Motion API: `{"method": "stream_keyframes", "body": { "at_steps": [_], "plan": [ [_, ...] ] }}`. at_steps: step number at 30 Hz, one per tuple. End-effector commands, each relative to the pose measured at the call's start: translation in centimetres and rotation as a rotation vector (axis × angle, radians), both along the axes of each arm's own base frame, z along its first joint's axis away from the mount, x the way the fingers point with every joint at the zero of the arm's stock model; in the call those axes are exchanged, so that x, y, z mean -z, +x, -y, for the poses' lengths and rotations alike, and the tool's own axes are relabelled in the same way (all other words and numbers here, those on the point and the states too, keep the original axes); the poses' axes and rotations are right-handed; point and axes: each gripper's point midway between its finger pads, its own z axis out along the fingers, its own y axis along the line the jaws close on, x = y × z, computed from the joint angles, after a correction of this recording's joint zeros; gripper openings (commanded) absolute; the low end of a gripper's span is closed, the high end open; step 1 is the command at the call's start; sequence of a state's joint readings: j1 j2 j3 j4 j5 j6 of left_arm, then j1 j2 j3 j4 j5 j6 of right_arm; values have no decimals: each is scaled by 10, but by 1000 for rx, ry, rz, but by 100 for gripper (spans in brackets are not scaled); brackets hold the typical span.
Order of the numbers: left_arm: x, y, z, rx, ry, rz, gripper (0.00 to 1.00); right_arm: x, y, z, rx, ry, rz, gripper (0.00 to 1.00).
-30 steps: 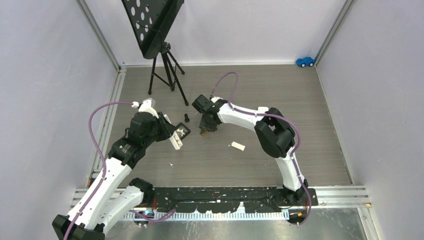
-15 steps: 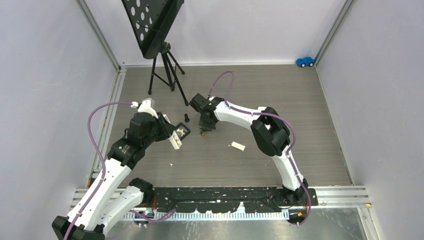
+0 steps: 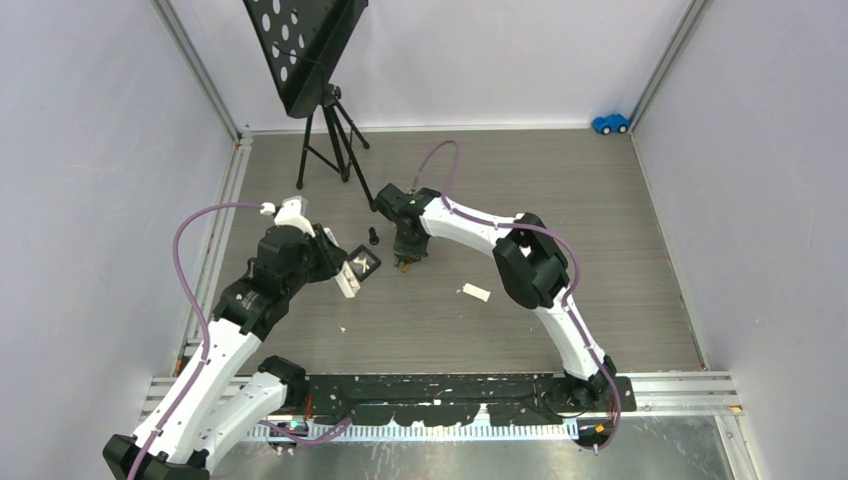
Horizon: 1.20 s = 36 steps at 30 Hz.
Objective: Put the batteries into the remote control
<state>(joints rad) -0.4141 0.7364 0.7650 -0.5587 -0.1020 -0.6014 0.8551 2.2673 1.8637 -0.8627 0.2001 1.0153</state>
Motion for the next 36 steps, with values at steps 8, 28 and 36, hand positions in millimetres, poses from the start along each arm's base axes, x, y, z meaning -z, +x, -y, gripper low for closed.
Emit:
{"method": "stream_keyframes", "body": {
  "at_steps": [8,28,36],
  "plan": [
    [-41,12,-9,-30,28,121,0,1,-8,-2,-73,-57,-98,28],
    [-56,-11,99,508,-342,148,0,-149,-3,60,-98,127,466,0],
    [-79,-11,136,687,-550,188,0,-249,-53,59,-350,487,795,0]
  ]
}}
